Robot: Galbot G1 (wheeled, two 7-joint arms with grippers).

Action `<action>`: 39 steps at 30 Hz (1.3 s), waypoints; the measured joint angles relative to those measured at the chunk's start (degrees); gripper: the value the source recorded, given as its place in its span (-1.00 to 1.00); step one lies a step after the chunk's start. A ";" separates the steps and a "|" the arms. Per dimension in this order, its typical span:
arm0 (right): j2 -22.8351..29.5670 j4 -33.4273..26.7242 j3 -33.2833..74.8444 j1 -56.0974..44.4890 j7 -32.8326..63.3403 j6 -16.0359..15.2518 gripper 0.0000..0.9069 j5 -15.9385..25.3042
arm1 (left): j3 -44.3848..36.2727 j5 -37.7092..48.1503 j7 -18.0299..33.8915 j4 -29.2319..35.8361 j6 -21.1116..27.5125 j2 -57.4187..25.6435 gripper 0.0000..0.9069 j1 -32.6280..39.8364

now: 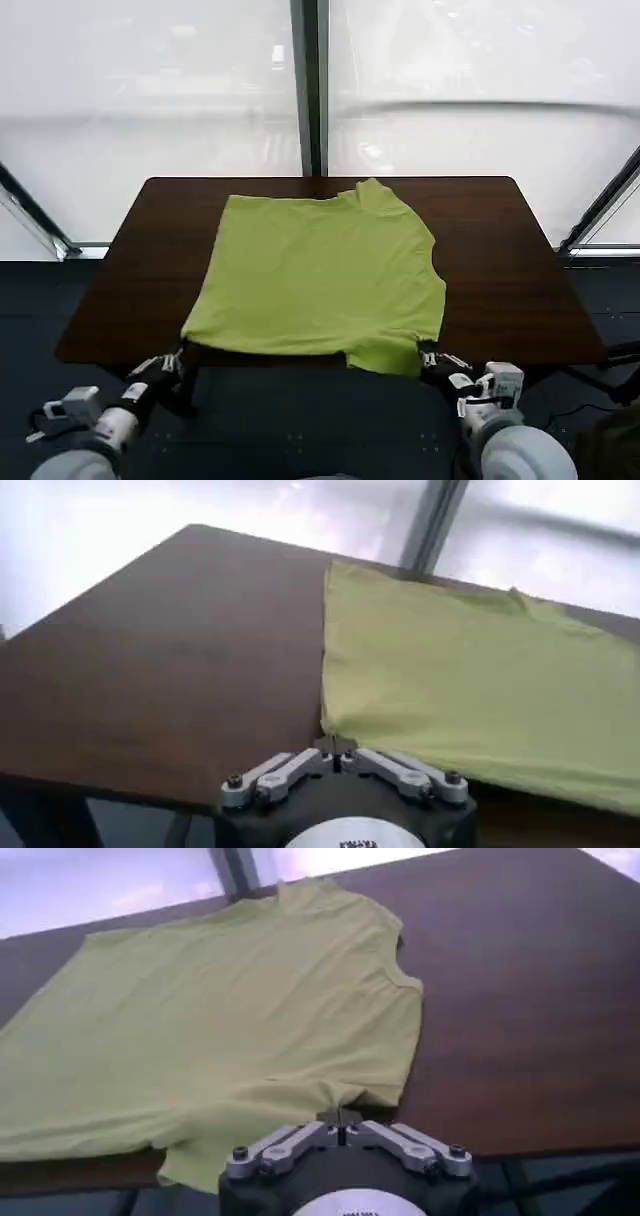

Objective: Fold and organize the clothes.

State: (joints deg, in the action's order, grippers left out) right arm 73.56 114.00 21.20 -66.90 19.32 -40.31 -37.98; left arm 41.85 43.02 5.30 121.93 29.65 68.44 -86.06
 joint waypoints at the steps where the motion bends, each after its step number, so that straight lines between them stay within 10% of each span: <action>1: 0.13 -0.82 -0.03 0.66 -0.09 1.15 -1.00 0.06 | -0.45 -0.01 0.00 -1.12 -0.03 -0.25 -1.00 1.12; 21: 0.39 -7.19 0.75 4.77 -6.85 7.55 -1.00 3.54 | -5.65 -0.16 -0.36 -13.99 -0.16 -1.85 -1.00 14.45; 22: -0.11 -6.47 1.04 4.26 -7.62 7.34 -0.46 3.99 | -5.79 -0.24 -0.36 -14.44 -0.20 -1.85 -1.00 14.77; 23: -0.61 -5.59 1.29 3.74 -8.45 7.09 0.74 4.46 | -5.88 -0.31 -0.39 -14.82 -0.24 -1.84 0.14 15.04; 24: -1.16 -4.64 1.54 3.18 -9.02 6.81 0.94 4.59 | -5.93 -0.47 -0.39 -15.08 -0.24 -1.84 0.94 15.29; 30: -5.69 1.40 3.52 -1.11 -10.11 -0.32 0.94 6.98 | -5.01 -2.02 -0.16 -14.16 -0.78 -2.02 0.94 14.44; 39: -11.34 4.69 6.38 -7.75 -12.54 -1.88 0.94 7.93 | -4.42 -4.00 -0.06 -8.14 -0.45 -1.19 0.94 8.32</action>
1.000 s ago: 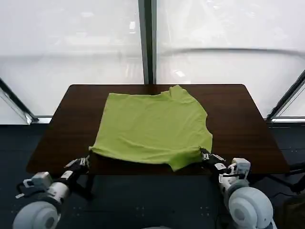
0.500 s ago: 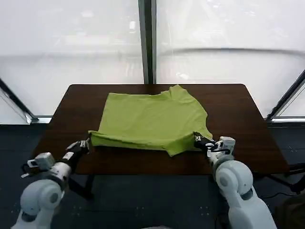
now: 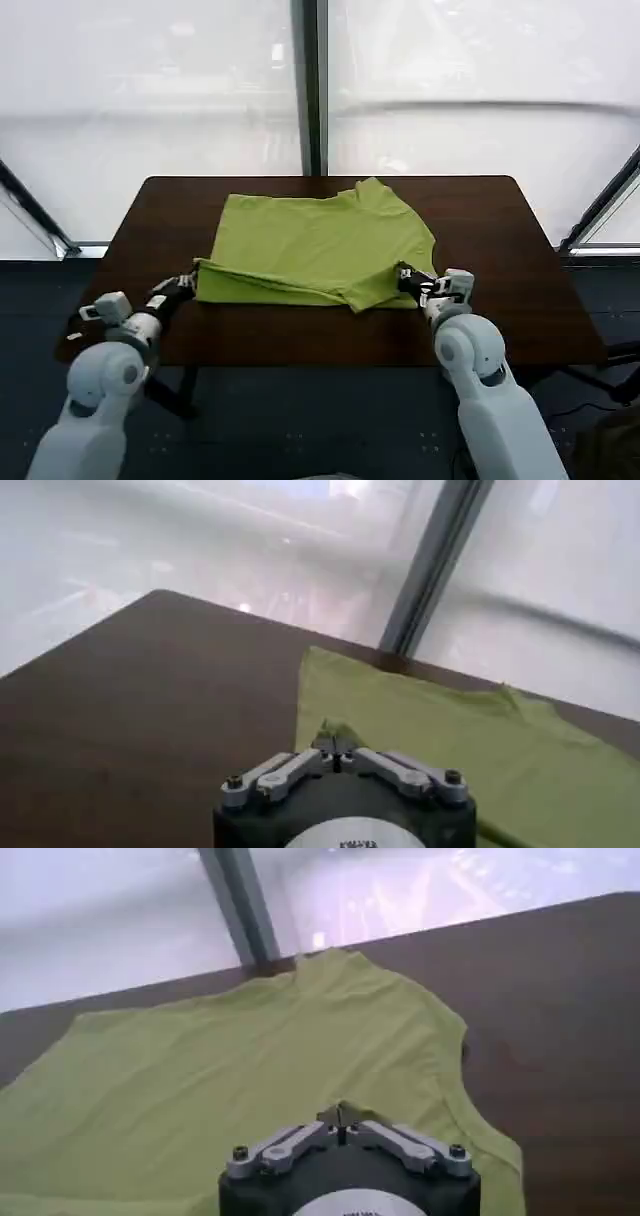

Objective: Fold and organize the clothes.

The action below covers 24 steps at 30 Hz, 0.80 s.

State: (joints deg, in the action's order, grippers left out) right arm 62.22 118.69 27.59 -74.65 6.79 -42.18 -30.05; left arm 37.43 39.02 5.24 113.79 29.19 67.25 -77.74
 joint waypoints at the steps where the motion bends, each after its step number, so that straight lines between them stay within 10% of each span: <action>1: -0.01 -0.03 0.02 -0.29 -0.11 -0.01 0.94 0.00 | -0.01 -0.34 -0.15 0.84 0.01 0.40 0.94 -1.22; 12: 0.93 -1.65 -0.41 -0.63 -0.27 0.07 0.76 0.73 | -0.71 -3.66 -0.41 1.14 -0.17 4.07 0.87 -5.76; 15: 0.94 -1.77 -0.58 -0.64 -0.31 0.30 0.29 0.76 | -1.01 -4.59 -0.44 0.13 -0.43 4.51 0.33 -5.43; 17: 0.95 -1.70 -0.59 -0.74 -0.28 0.38 -0.72 0.75 | -1.11 -5.02 -0.70 -0.76 -0.87 4.80 -0.74 -5.11; 18: 0.92 -1.54 -0.59 -0.77 -0.25 0.40 -0.87 0.73 | -1.12 -5.04 -0.84 -1.17 -0.93 4.85 -1.00 -5.08; 24: -0.60 0.13 -0.14 -1.37 1.72 0.01 -1.00 -1.93 | -1.14 -5.02 -1.24 -2.30 -1.22 4.85 -1.00 -4.92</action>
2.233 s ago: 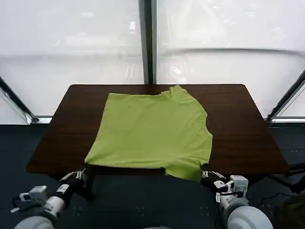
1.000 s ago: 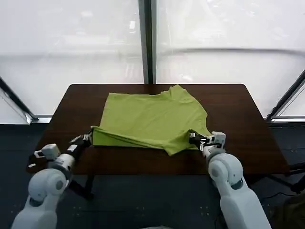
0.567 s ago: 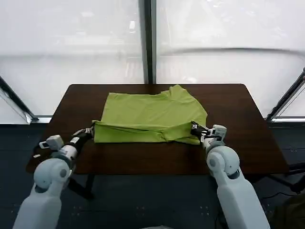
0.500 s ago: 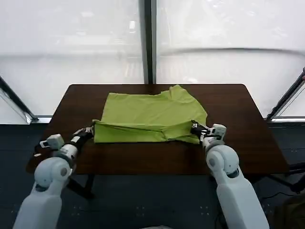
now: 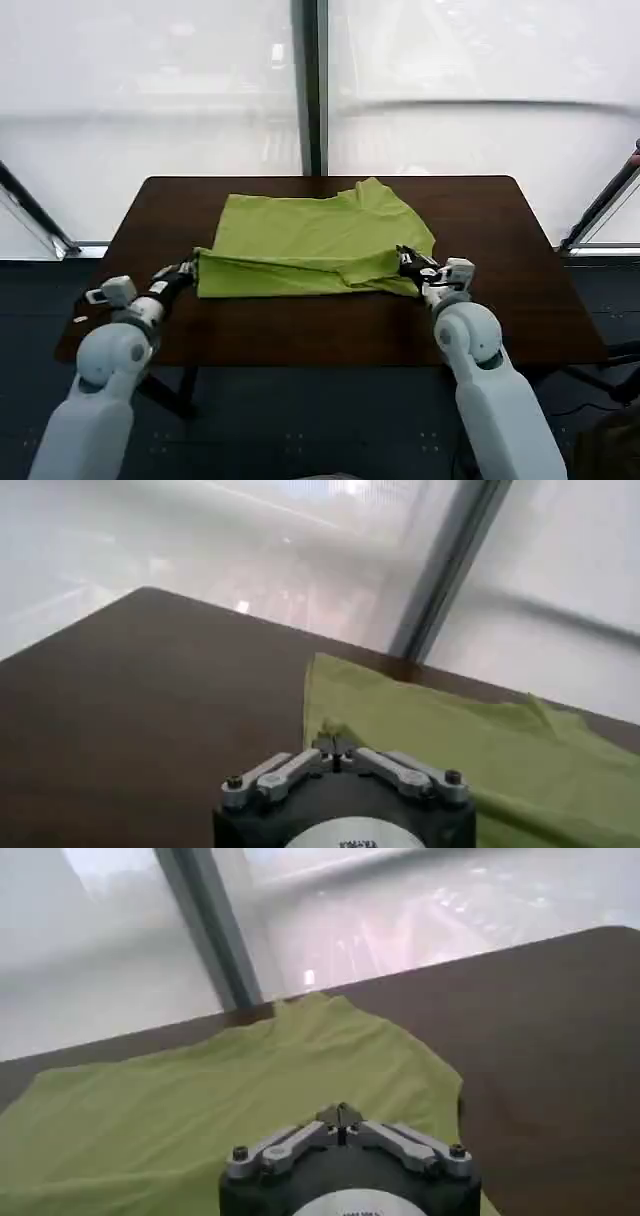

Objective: Fold and organize the clothes.

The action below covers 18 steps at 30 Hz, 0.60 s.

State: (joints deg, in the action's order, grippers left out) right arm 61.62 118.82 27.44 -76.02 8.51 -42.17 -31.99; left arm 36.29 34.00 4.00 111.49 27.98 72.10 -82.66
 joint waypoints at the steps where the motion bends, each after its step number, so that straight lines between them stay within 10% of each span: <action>1: -0.32 0.26 0.01 -0.14 0.22 0.00 -1.00 -0.50 | 0.00 -0.02 0.00 -0.11 -0.02 0.00 -1.00 -0.02; 18: -8.11 6.57 0.83 -7.06 3.26 -0.02 -1.00 -8.22 | 2.94 -3.34 -0.02 4.83 -0.07 -3.38 -1.00 -6.08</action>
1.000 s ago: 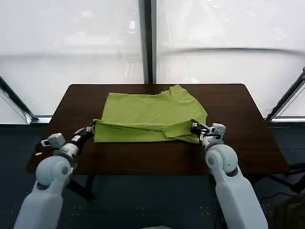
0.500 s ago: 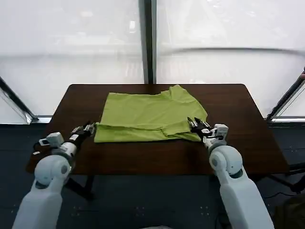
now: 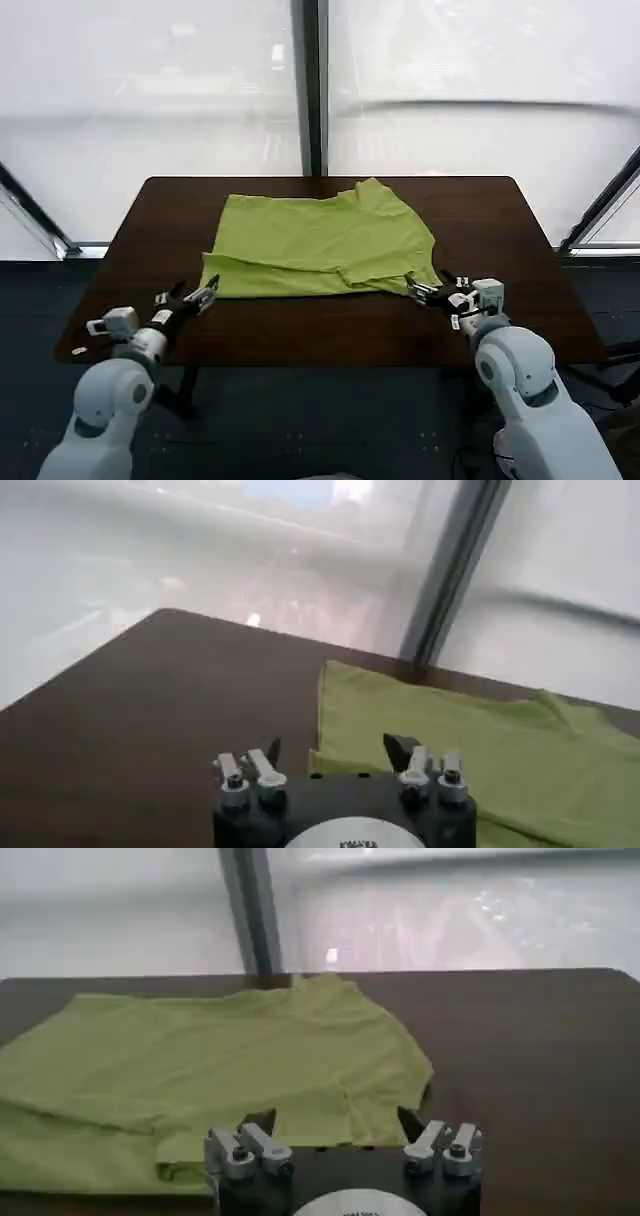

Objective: Fold and organize the clothes.

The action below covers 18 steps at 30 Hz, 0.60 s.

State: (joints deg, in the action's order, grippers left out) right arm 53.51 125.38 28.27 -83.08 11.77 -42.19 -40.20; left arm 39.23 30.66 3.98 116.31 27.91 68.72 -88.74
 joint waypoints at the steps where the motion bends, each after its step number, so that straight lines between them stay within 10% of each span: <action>1: -0.30 0.25 0.02 -0.58 0.13 0.00 -1.00 -0.30 | 0.33 -0.11 0.00 0.65 0.01 -0.04 -1.00 -0.79; 18: -1.83 3.06 0.25 -5.98 2.18 0.00 -1.00 -2.70 | 2.56 -1.53 0.16 6.43 0.54 -0.11 -1.00 -9.11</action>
State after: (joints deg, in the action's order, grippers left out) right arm 51.68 128.45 28.52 -89.07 13.95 -42.19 -42.90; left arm 41.79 29.13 4.15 122.74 28.45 68.62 -97.85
